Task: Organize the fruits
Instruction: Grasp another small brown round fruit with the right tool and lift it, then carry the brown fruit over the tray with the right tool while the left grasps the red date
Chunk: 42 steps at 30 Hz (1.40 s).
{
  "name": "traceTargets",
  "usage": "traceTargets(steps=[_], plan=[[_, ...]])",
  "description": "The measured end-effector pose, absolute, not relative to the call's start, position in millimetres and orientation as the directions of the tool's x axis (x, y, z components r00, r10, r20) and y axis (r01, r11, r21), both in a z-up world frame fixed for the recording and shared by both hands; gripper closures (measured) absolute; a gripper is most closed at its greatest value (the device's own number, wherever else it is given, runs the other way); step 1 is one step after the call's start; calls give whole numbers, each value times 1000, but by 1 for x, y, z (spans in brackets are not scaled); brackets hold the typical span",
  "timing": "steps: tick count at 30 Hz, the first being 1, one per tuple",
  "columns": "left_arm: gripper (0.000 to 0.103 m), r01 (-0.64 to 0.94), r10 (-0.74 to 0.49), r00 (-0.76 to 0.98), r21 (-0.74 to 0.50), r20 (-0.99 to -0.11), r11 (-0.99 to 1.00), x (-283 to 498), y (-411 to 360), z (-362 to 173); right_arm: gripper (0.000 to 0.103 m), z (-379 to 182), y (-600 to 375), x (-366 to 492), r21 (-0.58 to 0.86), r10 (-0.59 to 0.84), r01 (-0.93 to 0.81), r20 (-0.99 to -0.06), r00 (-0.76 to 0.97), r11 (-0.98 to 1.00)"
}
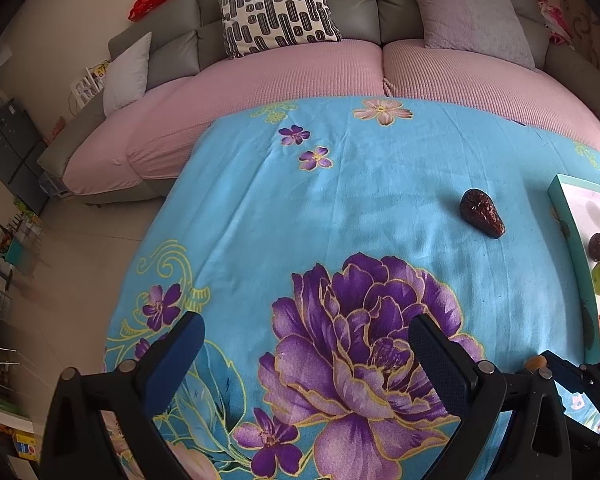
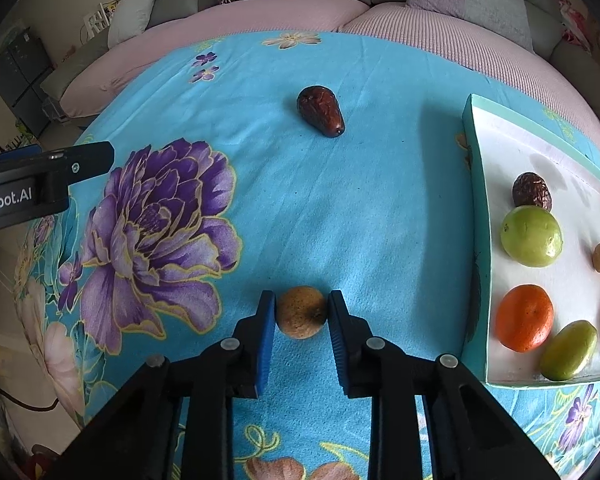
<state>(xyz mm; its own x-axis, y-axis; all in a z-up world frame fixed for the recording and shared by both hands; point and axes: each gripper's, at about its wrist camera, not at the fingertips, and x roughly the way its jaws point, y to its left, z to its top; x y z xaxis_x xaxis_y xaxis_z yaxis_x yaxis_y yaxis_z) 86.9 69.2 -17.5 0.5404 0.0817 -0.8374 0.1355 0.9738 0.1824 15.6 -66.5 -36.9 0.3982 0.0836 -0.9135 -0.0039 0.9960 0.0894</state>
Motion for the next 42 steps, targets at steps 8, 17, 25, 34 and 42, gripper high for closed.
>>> traceTargets(steps=[8,17,25,34,42], plan=[[0,151,57,550,166,-833,974,86,64,-15,76,-23,-84,15,76,41,61,-894,446,995],[0,134,8,592,108,-806,985,90,50,-1,76,-3,-118,25,52,-33,150,-858,513,987],[0,129,-61,580,17,-812,992,106,24,3,76,15,-156,34,44,-93,230,-829,552,972],[0,198,-97,552,17,-828,980,125,-31,-12,76,27,-208,39,100,-108,319,-813,572,943],[0,167,-123,572,-32,-811,985,153,-60,-21,76,26,-260,39,142,-138,423,-814,565,895]])
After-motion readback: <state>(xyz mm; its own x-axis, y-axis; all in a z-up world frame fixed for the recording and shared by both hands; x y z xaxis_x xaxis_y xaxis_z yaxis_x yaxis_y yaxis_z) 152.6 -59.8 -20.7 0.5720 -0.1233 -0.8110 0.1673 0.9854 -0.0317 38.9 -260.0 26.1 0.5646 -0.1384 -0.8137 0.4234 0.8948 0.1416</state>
